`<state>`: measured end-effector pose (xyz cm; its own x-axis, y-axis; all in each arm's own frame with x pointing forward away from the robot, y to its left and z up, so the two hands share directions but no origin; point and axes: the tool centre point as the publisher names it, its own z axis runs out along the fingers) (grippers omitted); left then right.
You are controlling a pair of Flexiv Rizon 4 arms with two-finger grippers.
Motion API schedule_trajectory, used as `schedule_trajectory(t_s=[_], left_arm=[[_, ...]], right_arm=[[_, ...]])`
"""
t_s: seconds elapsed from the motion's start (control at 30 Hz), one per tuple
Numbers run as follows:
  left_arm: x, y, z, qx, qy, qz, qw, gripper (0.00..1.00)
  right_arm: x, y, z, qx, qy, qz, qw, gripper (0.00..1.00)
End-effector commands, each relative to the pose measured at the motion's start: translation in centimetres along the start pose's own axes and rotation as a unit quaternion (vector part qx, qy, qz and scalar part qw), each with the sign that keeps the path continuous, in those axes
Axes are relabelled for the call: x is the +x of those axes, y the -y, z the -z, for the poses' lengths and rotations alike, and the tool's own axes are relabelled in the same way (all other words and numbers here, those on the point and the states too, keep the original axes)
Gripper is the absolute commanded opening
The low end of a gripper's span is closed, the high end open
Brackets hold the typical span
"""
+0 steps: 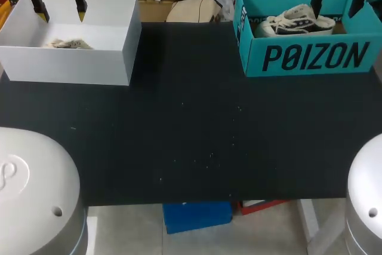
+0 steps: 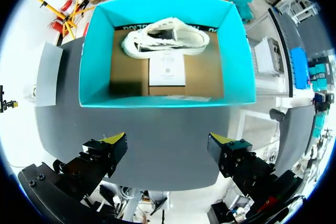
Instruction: Take the shoe out of the shoebox, open the shoe tongue, remove and reinsert the insole, then place the shoe into the shoebox
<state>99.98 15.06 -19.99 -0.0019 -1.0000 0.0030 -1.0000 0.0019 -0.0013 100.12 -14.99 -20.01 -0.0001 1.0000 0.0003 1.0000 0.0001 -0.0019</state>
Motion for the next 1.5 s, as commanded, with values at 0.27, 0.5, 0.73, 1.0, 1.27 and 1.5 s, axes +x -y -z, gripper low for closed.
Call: schedule_trajectory(t_s=[0.27,0.5,0.73,1.0,1.27,1.5], left_arm=[[0.0,0.0,0.0,0.0,0.0,0.0,1.0,1.0],[0.0,0.0,0.0,0.0,0.0,0.0,1.0,1.0],[0.0,0.0,0.0,0.0,0.0,0.0,1.0,1.0],[0.0,0.0,0.0,0.0,0.0,0.0,1.0,1.0],[0.0,0.0,0.0,0.0,0.0,0.0,1.0,1.0],[0.0,0.0,0.0,0.0,0.0,0.0,1.0,1.0]], right_arm=[[0.0,0.0,0.0,0.0,0.0,0.0,1.0,1.0],[0.0,0.0,0.0,0.0,0.0,0.0,1.0,1.0],[0.0,0.0,0.0,0.0,0.0,0.0,1.0,1.0],[0.0,0.0,0.0,0.0,0.0,0.0,1.0,1.0],[0.0,0.0,0.0,0.0,0.0,0.0,1.0,1.0],[1.3,-1.6,1.2,-0.077,0.011,0.172,0.982,1.0]])
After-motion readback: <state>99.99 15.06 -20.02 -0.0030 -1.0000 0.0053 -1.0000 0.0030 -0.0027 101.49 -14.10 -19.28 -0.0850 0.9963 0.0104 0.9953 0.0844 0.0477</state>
